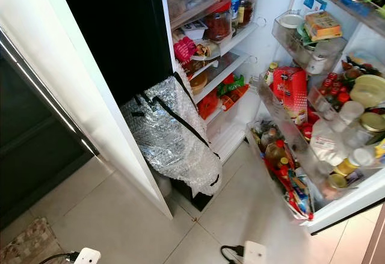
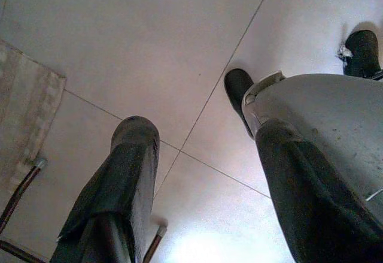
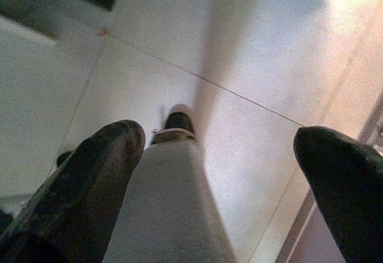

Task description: Restocking fridge

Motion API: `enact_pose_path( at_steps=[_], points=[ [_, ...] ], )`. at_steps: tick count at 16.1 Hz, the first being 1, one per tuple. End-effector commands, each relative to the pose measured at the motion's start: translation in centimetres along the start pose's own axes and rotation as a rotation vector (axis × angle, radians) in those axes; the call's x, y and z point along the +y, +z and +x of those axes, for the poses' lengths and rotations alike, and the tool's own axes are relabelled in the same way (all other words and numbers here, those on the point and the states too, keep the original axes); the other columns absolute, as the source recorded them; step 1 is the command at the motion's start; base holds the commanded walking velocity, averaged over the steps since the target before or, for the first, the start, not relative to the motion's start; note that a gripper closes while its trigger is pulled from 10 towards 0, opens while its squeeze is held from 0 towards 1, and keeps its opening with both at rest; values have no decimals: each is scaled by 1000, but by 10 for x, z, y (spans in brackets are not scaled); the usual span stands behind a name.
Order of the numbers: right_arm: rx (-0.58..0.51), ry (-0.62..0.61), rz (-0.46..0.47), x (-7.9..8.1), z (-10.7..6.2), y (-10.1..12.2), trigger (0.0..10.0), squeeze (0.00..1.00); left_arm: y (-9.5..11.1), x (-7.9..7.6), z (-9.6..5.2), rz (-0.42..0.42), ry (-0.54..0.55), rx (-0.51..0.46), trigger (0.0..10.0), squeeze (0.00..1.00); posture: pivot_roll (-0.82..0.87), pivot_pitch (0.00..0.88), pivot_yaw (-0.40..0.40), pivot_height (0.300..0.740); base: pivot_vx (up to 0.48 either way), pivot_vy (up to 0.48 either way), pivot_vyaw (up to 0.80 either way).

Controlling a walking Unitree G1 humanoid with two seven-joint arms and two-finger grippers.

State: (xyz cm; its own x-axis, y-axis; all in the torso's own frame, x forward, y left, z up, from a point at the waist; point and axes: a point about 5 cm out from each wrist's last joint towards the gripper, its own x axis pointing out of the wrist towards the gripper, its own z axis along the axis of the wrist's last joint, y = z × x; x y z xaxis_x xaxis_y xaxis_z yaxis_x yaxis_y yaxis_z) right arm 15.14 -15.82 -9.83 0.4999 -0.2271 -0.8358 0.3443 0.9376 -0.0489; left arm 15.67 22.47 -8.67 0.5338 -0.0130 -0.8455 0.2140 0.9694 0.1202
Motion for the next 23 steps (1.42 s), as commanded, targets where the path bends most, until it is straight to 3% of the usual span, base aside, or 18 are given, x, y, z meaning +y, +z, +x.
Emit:
enact_pose_path(
  at_steps=[1,4,5,6,7,8,11,15,16,19,23],
  points=[
    [22,-47,62,-3,-4,-14,10000,0,-10,3,-3,-2,17,27,10000,0,-41,144,62,740,0,0,0],
    [-54,-188,174,-8,-7,-12,10000,0,-10,3,-3,0,25,28,10000,0,-51,145,62,740,0,0,0],
    [-108,-261,213,-38,-3,0,10000,0,-9,4,-3,0,26,28,10000,0,-51,145,62,740,0,0,0],
    [-201,-385,263,-95,-2,22,10000,0,-9,3,-2,1,27,26,10000,0,-56,146,59,740,0,0,0],
    [-228,-450,266,-116,-4,29,10000,0,-8,3,-2,1,26,25,10000,0,-57,146,60,740,0,0,0],
    [-270,-508,284,-126,-7,32,10000,0,-8,3,-2,1,26,23,10000,0,-59,145,58,740,0,0,0],
    [-311,-617,384,-141,-15,25,10000,0,-7,1,-2,3,22,22,10000,0,-67,143,59,740,0,0,0],
    [-393,-806,427,-166,-32,23,10000,0,-7,1,-1,7,22,20,10000,0,-74,138,63,740,0,0,0],
    [-462,-841,417,-179,-37,34,10000,0,-6,1,-1,11,22,18,10000,0,-79,134,64,740,0,0,0],
    [-575,-848,399,-190,-42,62,10000,0,-5,0,-1,20,21,14,10000,0,-85,122,61,740,0,0,0],
    [-712,-786,340,-179,-45,100,10000,0,-4,-2,0,37,10,11,10000,0,-86,110,61,740,0,0,0]
  ],
)
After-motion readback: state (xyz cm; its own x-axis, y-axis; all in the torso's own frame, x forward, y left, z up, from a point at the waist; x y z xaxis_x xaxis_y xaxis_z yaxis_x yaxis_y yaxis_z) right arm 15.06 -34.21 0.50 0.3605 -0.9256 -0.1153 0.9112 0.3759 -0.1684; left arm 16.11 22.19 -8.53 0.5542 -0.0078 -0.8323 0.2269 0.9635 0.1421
